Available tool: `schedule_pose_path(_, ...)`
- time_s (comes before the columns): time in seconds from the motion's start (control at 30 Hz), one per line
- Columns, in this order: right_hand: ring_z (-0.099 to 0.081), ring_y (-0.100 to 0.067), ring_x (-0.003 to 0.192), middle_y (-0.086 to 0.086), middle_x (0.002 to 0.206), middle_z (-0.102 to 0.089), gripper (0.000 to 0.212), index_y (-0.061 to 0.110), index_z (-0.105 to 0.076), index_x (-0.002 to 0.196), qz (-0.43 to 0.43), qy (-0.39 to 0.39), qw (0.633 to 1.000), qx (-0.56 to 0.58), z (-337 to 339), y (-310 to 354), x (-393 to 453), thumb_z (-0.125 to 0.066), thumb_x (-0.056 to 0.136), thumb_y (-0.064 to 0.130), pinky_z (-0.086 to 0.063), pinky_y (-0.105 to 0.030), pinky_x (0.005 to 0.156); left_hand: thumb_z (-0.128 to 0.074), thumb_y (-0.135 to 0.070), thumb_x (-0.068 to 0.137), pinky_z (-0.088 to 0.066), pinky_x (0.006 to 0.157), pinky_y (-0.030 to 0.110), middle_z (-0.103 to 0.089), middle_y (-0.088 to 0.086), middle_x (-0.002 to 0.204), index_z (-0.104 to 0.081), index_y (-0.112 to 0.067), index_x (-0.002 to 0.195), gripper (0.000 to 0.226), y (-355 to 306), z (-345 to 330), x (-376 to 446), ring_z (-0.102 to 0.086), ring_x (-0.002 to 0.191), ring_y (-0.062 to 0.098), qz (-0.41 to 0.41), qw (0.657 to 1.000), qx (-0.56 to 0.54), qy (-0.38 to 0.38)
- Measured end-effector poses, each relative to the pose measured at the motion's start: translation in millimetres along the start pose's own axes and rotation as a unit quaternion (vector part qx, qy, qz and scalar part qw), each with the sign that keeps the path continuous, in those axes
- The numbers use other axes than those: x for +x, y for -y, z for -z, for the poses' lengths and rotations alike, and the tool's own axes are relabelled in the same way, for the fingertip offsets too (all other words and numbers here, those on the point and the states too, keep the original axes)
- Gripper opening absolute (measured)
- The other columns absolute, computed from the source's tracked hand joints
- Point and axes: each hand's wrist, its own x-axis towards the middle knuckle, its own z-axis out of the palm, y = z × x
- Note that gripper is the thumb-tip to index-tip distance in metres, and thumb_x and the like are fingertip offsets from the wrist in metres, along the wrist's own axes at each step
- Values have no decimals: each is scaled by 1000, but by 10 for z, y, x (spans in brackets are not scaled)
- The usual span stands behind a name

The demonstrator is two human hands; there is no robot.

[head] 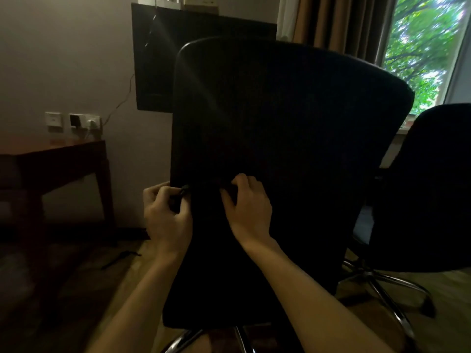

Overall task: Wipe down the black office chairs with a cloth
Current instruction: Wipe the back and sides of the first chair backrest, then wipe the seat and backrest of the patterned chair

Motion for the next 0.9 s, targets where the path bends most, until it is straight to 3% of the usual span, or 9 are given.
schedule_pose_path(0.17,-51,-9,97,13,99,-46,26,26,-51,108,-48,1,998,39,17,6,-56,-49,95,48,-38,-24,77,-69,-9,86,-43,70,4,-53,8,104,-63,-6,85,6,-108,26,-34,-56,85,13,5,1000,-13,3)
schedule_pose_path(0.27,-53,-9,94,13,98,-49,23,25,-54,106,-53,-42,993,101,91,117,10,-54,93,44,-40,-24,79,-70,-8,85,-49,67,16,-55,4,95,-61,-11,81,9,-121,68,-5,-59,76,16,-10,1000,-19,6)
schedule_pose_path(0.33,-54,-11,95,7,102,-54,23,21,-57,108,-34,-84,990,105,132,223,51,-59,91,38,-41,-24,79,-70,-6,83,-53,66,29,-56,4,90,-61,-9,81,10,-104,85,18,-60,72,17,-17,1000,-23,13)
schedule_pose_path(0.4,-56,-16,96,0,105,-58,23,17,-59,108,-17,-131,987,89,126,279,48,-63,90,32,-43,-24,77,-70,-4,82,-52,64,33,-57,4,86,-61,-8,80,10,-108,83,4,-60,71,17,-28,999,-27,17)
schedule_pose_path(0.53,-57,-14,97,2,106,-58,21,17,-59,106,-51,-155,981,105,141,192,-27,-64,89,29,-37,-19,78,-70,-4,83,-47,59,17,-58,0,81,-60,-11,78,13,-207,39,-86,-58,69,9,-35,997,-58,39)
schedule_pose_path(0.67,-56,-11,94,5,104,-55,17,18,-58,103,-66,-164,975,136,250,21,-103,-65,89,25,-42,-19,79,-71,-4,83,-48,57,21,-59,-2,79,-60,-13,78,15,-311,-38,-216,-59,67,10,-49,993,-95,51)
schedule_pose_path(0.77,-56,-9,91,7,102,-54,16,19,-58,103,-70,-170,974,136,341,-103,-123,-65,89,24,-47,-23,80,-71,-3,82,-45,57,16,-59,-2,79,-61,-13,80,14,-403,-117,-326,-58,67,10,-58,989,-118,73)
schedule_pose_path(0.9,-52,-2,84,4,100,-53,15,16,-59,102,-62,-184,974,118,491,-282,-99,-65,89,20,-40,-7,71,-69,-6,84,-41,58,12,-57,-7,75,-59,-16,79,15,-527,-282,-428,-58,68,8,-59,984,-126,109)
